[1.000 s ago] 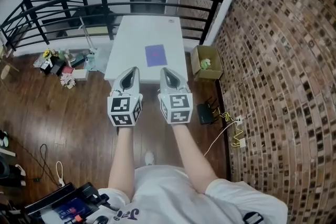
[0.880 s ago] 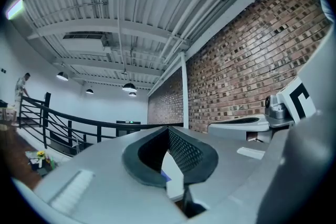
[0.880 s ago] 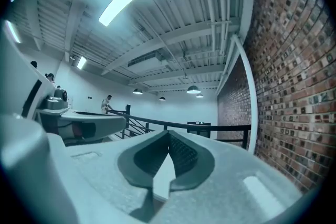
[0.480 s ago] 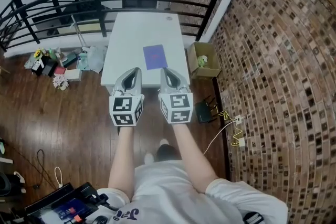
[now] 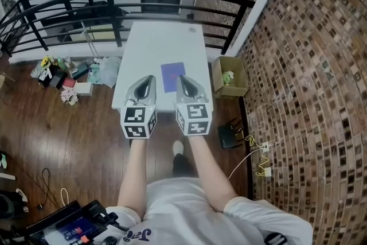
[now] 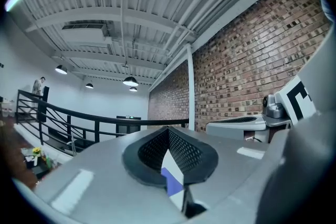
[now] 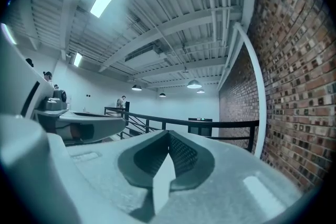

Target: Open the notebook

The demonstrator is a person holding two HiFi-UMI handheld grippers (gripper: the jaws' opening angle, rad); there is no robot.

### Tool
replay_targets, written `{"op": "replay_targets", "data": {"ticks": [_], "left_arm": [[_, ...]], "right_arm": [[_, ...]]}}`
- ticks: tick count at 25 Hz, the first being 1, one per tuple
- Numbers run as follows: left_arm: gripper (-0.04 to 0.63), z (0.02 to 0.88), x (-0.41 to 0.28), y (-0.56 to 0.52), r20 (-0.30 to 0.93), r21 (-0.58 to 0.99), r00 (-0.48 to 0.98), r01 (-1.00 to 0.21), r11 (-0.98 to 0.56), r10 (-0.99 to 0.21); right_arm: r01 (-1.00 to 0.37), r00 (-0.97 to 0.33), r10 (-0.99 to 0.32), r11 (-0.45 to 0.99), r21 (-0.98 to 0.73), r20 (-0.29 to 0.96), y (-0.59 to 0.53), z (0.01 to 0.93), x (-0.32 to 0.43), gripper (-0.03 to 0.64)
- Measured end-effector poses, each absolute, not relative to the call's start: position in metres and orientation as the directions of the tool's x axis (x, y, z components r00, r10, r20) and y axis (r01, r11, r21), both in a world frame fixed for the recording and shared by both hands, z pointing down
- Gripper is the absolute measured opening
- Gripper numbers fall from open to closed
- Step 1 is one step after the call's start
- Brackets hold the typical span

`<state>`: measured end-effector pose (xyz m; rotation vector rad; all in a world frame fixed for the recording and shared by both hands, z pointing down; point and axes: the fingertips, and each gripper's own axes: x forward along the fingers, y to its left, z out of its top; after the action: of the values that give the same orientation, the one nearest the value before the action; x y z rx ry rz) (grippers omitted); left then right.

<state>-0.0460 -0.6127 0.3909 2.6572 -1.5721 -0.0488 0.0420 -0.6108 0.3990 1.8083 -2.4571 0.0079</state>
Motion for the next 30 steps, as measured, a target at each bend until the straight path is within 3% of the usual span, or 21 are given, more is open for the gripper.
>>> {"op": "replay_targets", "data": {"ticks": [16,30], "left_arm": [[0.017,0.378,0.003,-0.787,0.000,0.037,0.439,-0.898,-0.439,-0.898],[0.017,0.399,0.030,-0.863,0.007,0.047,0.333,-0.942,-0.333,-0.943]], "right_arm": [[-0.925,-0.374,-0.923,0.378,0.030,0.092,-0.791,0.389,0.087,-0.012],[-0.911,-0.412,-0.902,0.412,-0.030,0.131,-0.869,0.417,0.137,-0.012]]}}
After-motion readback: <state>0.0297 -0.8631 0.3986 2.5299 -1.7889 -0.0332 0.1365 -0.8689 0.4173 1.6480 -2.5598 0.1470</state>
